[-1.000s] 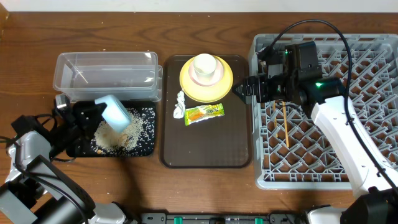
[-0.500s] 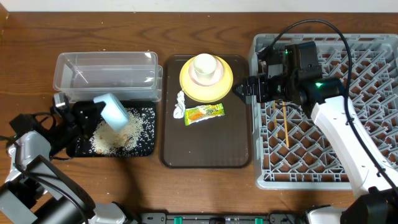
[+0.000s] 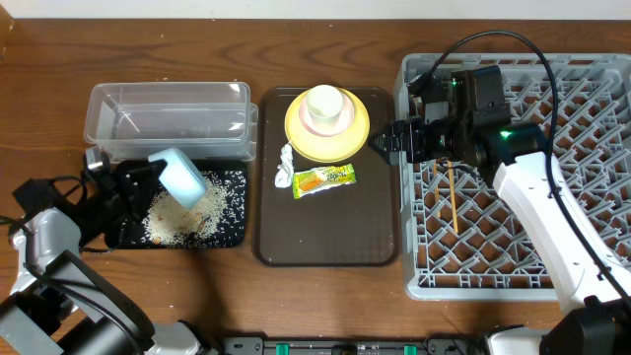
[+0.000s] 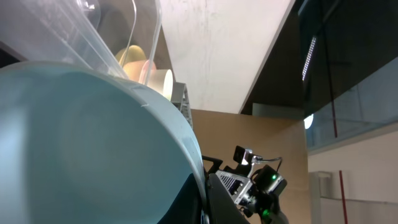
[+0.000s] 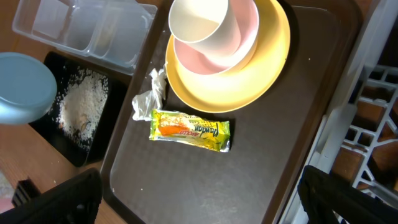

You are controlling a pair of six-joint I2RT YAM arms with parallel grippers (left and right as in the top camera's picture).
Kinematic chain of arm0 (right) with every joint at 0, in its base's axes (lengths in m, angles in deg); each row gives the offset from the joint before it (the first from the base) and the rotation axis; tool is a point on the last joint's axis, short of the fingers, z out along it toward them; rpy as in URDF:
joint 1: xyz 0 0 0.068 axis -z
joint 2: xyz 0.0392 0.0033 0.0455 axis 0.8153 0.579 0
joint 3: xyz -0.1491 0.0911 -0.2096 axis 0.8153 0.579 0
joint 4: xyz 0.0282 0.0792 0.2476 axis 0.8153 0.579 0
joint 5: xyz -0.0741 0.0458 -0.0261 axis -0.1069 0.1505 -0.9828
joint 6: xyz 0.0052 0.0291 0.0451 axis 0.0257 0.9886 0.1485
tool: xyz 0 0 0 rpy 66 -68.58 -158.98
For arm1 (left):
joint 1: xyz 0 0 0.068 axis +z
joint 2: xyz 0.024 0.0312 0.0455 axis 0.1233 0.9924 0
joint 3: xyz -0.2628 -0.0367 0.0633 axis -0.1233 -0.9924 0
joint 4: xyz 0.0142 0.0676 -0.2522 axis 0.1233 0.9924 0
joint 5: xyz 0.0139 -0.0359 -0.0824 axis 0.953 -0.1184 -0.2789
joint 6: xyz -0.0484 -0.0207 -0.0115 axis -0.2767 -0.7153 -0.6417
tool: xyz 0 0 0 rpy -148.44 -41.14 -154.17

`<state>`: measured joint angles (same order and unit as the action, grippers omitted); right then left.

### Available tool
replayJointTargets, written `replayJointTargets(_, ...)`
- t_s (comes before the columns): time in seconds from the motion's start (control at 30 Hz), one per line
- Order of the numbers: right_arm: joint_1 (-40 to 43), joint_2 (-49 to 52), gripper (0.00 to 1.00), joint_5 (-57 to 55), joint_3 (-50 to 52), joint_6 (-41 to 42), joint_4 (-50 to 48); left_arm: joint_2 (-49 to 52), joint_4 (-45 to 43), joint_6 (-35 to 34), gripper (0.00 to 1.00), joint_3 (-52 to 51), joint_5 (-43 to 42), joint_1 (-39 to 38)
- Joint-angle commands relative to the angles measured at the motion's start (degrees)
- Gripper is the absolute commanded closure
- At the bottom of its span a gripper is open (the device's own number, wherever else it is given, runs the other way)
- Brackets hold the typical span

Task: Sort waste into correct bins and load items into the dishwasher rack
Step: 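Lift the bowl with the left gripper and tip the rice onto the black tray, then carry the light-blue bowl back and set it down on the brown tray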

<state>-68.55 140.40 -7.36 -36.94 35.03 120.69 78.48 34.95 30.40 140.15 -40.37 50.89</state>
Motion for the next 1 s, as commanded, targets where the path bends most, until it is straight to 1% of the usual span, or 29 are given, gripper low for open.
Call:
replayJointTargets(0.0, -0.39, -0.52, 0.01, 0.76, -0.66, 0.20, 0.00, -1.09, 1.29, -0.24, 0.94, 1.18, -0.48, -0.70)
replayJointTargets(0.17, -0.39, -0.52, 0.01, 0.76, -0.66, 0.20, 0.00, -4.37, 1.33, -0.74, 0.94, 1.62, -0.28, -2.47)
replayJointTargets(0.2, -0.39, -0.52, 0.01, 0.76, -0.66, 0.20, 0.00, -5.57, 1.33, -1.40, 0.94, 1.73, 0.90, -3.02)
replayJointTargets(0.37, -0.39, -0.52, 0.01, 0.76, -0.68, 0.22, 0.00, -14.91, 1.33, -7.23, 0.94, 1.88, 14.32, -7.45)
replayJointTargets(0.43, -0.39, -0.52, 0.01, 0.76, -0.66, 0.20, 0.00, -19.78, 1.29, -9.64, 0.94, 1.88, 21.16, -10.91)
replayJointTargets(0.57, -0.39, -0.52, 0.01, 0.76, -0.66, 0.20, 0.00, -27.65, 1.42, -12.87, 0.94, 1.88, 34.53, -19.93)
replayJointTargets(0.7, -0.39, -0.52, 0.01, 0.76, -0.66, 0.20, 0.00, -33.64, 2.40, -14.73, 0.94, 1.88, 47.67, -33.27)
replayJointTargets(0.87, -0.39, -0.52, 0.01, 0.76, -0.66, 0.20, 0.00, -34.45, 6.51, -19.58, 0.94, 1.77, 65.51, -50.60)
replayJointTargets(0.97, -0.39, -0.52, 0.01, 0.76, -0.66, 0.20, 0.00, -32.74, 7.08, -22.10, 0.94, 1.14, 70.90, -59.71)
